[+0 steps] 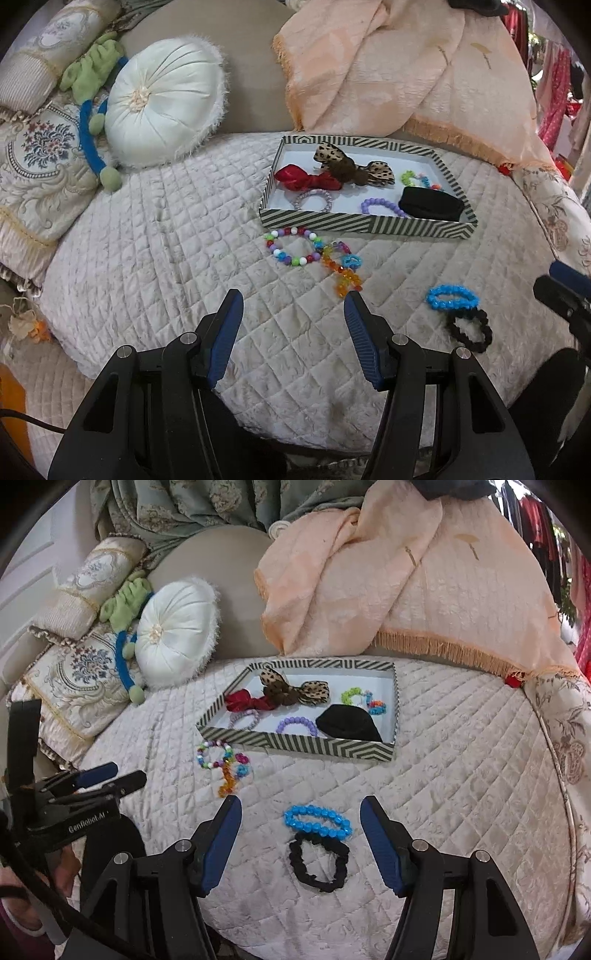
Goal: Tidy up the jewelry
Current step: 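Withdraw both tools from the tray toward the remaining bracelets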
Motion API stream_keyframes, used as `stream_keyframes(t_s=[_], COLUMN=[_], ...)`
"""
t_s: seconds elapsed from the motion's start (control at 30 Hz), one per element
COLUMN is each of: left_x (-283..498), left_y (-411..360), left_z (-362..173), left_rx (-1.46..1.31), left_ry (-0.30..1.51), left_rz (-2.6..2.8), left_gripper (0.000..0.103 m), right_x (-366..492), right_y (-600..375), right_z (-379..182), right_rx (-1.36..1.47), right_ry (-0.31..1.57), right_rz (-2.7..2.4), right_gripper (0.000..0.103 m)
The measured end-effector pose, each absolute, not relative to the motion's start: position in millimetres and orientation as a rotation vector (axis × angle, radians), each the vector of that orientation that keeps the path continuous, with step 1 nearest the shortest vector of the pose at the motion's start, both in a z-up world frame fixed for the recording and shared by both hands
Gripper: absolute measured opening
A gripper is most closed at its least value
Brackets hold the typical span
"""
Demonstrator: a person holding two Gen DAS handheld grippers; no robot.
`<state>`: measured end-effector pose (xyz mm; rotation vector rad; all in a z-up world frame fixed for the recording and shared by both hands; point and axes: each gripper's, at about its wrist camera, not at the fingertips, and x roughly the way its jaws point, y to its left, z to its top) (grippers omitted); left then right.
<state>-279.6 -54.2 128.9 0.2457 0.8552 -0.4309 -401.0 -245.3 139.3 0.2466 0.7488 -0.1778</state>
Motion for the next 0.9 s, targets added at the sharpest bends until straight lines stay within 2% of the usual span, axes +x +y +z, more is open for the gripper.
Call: stream_keyframes(t_s=[0.9], left_x=[-255], left_y=[-67], left_z=[94], left_rx=[0.312], left_ry=[0.918], left_rz=[-0.384], left_gripper=[0.057], right_x=[-398], right_y=[-278], right_z=[101], right_rx=[0.256], right_ry=[0.878], right_rz=[-0.197], right_gripper=[0.065])
